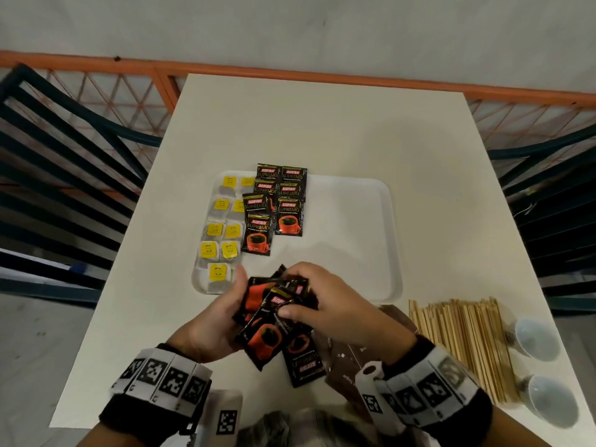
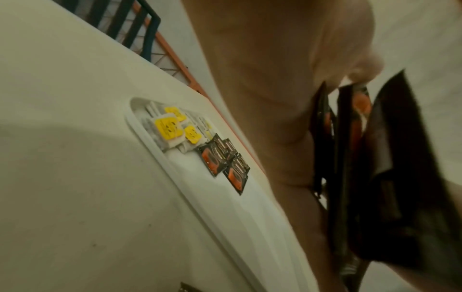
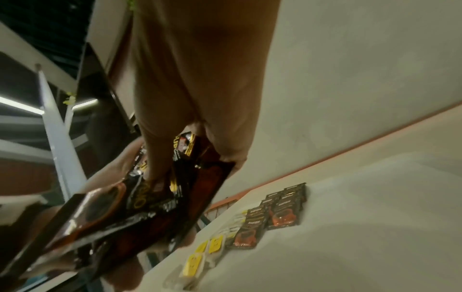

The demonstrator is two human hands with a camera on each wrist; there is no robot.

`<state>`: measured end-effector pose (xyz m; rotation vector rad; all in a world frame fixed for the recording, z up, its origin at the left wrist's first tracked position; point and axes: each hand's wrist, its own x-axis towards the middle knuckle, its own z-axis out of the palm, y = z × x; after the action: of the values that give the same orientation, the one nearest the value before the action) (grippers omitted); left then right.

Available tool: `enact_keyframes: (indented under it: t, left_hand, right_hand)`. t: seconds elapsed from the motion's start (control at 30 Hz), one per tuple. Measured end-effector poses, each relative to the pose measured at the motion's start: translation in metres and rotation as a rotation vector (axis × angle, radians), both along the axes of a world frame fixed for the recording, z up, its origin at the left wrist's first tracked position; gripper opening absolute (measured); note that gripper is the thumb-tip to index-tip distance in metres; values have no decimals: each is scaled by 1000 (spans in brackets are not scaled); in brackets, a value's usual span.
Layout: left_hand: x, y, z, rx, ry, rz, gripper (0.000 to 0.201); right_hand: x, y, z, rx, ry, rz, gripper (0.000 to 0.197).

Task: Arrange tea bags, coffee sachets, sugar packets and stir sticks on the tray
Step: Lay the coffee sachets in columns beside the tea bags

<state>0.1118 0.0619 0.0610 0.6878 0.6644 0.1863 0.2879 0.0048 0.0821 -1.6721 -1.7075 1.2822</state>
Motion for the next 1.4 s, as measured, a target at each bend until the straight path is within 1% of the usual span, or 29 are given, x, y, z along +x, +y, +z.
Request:
enact_keyframes:
  t: [0.03, 0.07, 0.1, 0.13, 0.17, 0.2, 0.3, 0.37, 0.4, 0.47, 0.5, 0.57, 0.6, 0.63, 0.67, 0.7, 0.8, 0.87, 0.93, 1.0, 1.1, 1.17, 1.23, 1.27, 1.3, 1.33, 1.4]
  left_hand:
    - [-4, 1, -3, -19, -26, 6, 89]
    - [-8, 1, -6, -18, -45, -8, 93]
    - [-10, 2, -7, 1, -58, -28, 87]
    - [-12, 3, -7, 25, -62, -41, 76]
    - [-14, 4, -7, 48, -57, -41, 70]
    - [-16, 5, -6, 68, -34, -31, 70]
    - [-19, 4, -12, 57, 65, 10, 77]
    - [-21, 1, -18, 25, 146, 54, 77]
    - [-23, 0, -22, 8, 160, 87, 71]
    - [-23, -2, -24, -24, 155, 154, 58]
    - [-22, -2, -24, -30, 148, 190, 57]
    - [-22, -2, -23, -36, 122, 241, 61]
    - [-23, -1, -23, -31, 112, 264, 63]
    - [-25, 0, -22, -20, 96, 287, 60]
    - [-27, 2, -22, -13, 89, 305, 57]
    - [-29, 3, -23, -3, 97, 312, 59]
    - [-36, 4, -23, 7, 107, 293, 90]
    - [-40, 4, -25, 27, 100, 286, 92]
    - [-41, 5, -25, 27, 96, 274, 90]
    - [-41, 6, -24, 10, 78, 259, 85]
    - [-39, 7, -24, 39, 117, 247, 72]
    - [-38, 9, -26, 49, 133, 274, 66]
    - [-38, 9, -26, 55, 117, 290, 64]
    - [-38, 9, -26, 57, 109, 291, 64]
    - [-37, 9, -25, 55, 108, 295, 64]
    - [-37, 9, -25, 50, 110, 303, 63]
    - [-37, 9, -25, 47, 102, 318, 59]
  right_hand:
    - [-5, 3, -3, 24, -43, 47, 46]
    - [-9, 5, -6, 45, -63, 82, 50]
    - [-13, 7, -11, 66, -62, 100, 52]
    - [-16, 8, -15, 86, -44, 97, 52]
    - [-19, 9, -18, 98, -19, 74, 53]
    - [-20, 10, -20, 105, 8, 38, 55]
    - [-23, 13, -28, 186, 109, -122, 57]
    - [-25, 13, -31, 208, 167, -199, 50]
    - [-27, 13, -33, 217, 169, -206, 44]
    - [-29, 12, -36, 308, 127, -191, 29]
    - [-29, 11, -39, 378, 96, -190, 24]
    - [-29, 6, -45, 469, 20, -218, 25]
    - [-28, 2, -47, 458, -28, -230, 29]
    - [-26, -2, -48, 403, -73, -222, 34]
    - [-24, -7, -50, 325, -123, -168, 38]
    - [-22, -12, -54, 252, -193, -57, 41]
    - [-13, -25, -67, 91, -428, 371, 54]
    - [-12, -31, -79, 86, -537, 530, 70]
    - [-15, -32, -86, 114, -610, 582, 79]
    - [-18, -31, -85, 112, -626, 575, 81]
    - [-18, -28, -80, 63, -644, 549, 83]
    - [-19, -25, -77, 46, -691, 542, 74]
    - [-21, -22, -75, 21, -694, 531, 55]
    - [-22, -19, -72, -1, -662, 531, 44]
    - [-23, -16, -68, -31, -600, 522, 36]
    - [-22, -13, -62, -70, -504, 465, 29]
    - [-20, -5, -45, -131, -286, 227, 22]
